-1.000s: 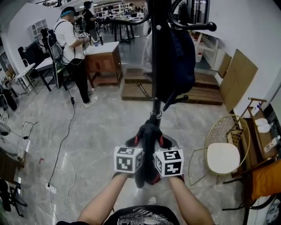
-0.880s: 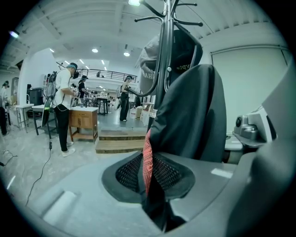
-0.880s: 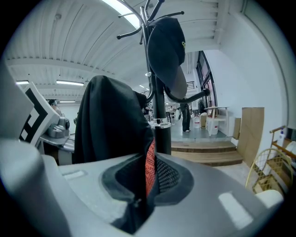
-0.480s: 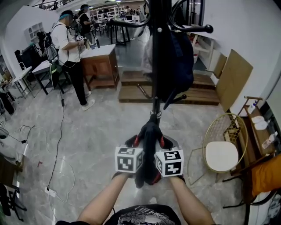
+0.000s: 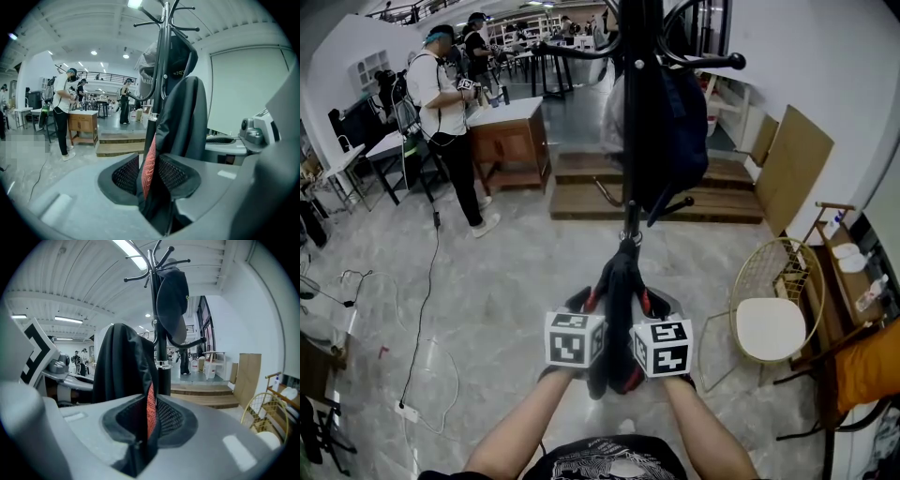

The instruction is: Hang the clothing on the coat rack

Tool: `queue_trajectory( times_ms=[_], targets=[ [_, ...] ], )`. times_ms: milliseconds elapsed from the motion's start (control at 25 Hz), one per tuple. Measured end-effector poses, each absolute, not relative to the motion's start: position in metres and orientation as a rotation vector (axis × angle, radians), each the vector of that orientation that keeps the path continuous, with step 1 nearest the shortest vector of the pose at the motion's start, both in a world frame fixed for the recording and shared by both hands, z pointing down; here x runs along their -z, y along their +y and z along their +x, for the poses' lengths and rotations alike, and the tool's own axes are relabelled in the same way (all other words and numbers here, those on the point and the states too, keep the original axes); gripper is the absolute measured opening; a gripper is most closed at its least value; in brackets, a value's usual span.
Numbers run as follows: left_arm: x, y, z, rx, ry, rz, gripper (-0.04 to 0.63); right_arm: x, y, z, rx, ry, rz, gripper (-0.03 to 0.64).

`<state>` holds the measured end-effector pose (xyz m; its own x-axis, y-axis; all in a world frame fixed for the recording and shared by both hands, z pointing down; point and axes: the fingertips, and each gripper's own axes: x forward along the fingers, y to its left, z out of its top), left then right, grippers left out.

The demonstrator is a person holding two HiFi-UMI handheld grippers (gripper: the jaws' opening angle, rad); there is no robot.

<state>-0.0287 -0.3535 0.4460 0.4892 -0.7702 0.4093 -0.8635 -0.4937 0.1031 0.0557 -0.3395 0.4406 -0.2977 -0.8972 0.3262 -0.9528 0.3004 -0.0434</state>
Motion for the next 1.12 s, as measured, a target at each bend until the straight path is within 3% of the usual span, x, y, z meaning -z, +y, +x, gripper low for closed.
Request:
queue_trajectory(
  times_ms=[1120],
  targets=[
    [-0.426,-0.290,-0.041,-0.391,-1.338,2.501,0.100,-0.416,-0.277,0.030,-0.297,-2.351,1.722,0.072]
  ],
)
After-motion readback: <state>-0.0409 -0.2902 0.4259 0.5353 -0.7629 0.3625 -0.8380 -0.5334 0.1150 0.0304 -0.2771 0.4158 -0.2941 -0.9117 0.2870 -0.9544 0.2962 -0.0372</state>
